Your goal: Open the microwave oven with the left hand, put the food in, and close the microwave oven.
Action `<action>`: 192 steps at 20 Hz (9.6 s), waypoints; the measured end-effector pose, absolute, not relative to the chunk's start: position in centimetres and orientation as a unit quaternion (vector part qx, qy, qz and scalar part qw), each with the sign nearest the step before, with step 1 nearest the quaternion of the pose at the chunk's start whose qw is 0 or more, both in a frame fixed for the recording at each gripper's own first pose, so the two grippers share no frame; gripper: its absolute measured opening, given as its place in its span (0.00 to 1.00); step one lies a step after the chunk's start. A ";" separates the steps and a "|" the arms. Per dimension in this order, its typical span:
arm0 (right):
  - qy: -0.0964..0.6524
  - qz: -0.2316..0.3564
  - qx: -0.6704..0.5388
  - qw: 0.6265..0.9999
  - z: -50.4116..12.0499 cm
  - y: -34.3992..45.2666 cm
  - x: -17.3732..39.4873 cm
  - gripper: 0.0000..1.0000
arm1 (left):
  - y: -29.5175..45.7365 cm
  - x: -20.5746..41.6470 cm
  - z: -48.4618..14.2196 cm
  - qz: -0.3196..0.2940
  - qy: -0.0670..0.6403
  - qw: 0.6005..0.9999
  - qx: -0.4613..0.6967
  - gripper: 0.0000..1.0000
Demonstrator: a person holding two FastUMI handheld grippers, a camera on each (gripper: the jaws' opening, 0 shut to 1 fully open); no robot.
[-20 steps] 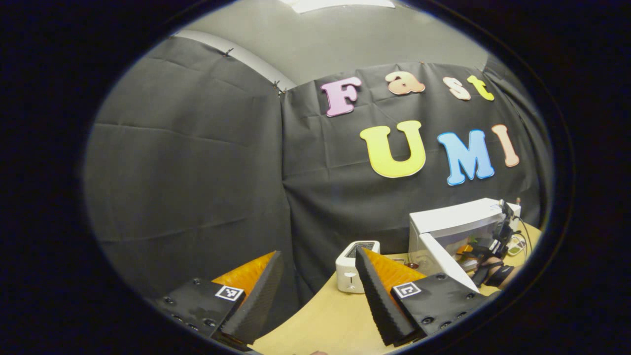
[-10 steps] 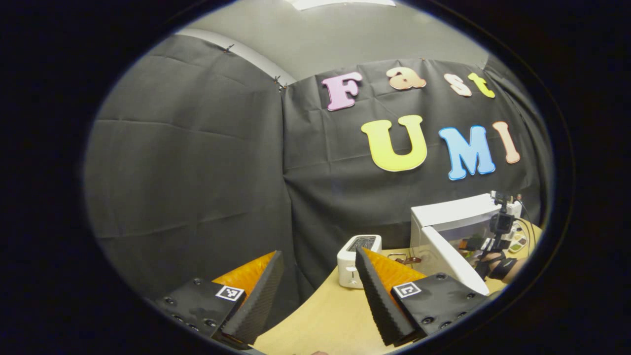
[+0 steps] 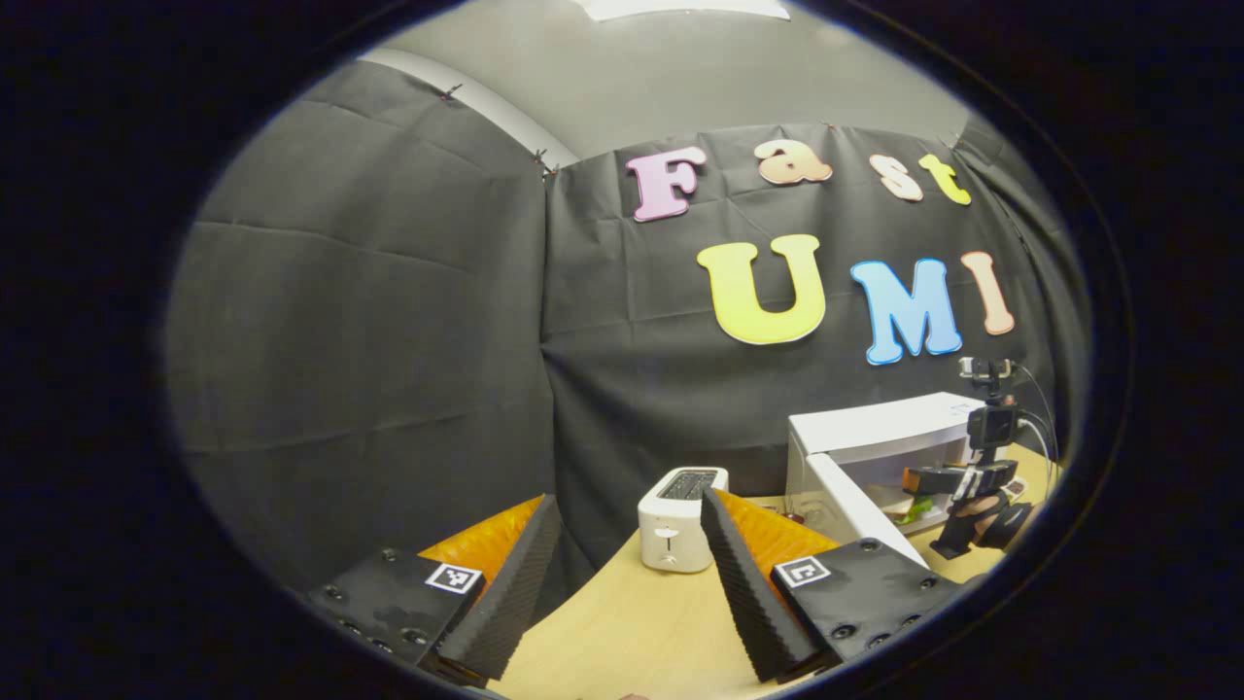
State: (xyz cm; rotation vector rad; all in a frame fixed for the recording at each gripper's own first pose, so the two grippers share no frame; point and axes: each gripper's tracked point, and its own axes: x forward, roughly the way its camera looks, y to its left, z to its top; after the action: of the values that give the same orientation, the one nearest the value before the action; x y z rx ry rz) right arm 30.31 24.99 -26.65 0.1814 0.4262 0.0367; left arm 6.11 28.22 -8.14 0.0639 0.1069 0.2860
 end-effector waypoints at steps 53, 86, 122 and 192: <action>0.050 -0.005 0.029 0.998 -2.8 -6.2 -0.4 0.98 | 3.2 3.7 -21.0 -0.027 0.180 0.981 0.065 0.07; 0.090 -0.122 -0.001 0.988 -5.0 -4.5 4.1 0.98 | -13.6 21.1 -22.5 -0.252 0.163 0.954 0.023 0.07; 0.091 -0.044 -0.011 0.995 -4.9 -1.9 5.9 0.98 | -15.1 24.5 -15.6 -0.179 0.107 0.978 -0.013 0.07; 0.037 0.073 0.021 0.996 -0.3 9.2 -2.6 0.98 | 3.0 -3.0 0.1 -0.039 0.005 0.999 -0.004 0.97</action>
State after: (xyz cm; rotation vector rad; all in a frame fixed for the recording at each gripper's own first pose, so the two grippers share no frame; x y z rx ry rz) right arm -2.55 9.23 -0.29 0.0420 0.0733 0.1468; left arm -3.04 2.97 0.07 -0.0089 0.0097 -0.0783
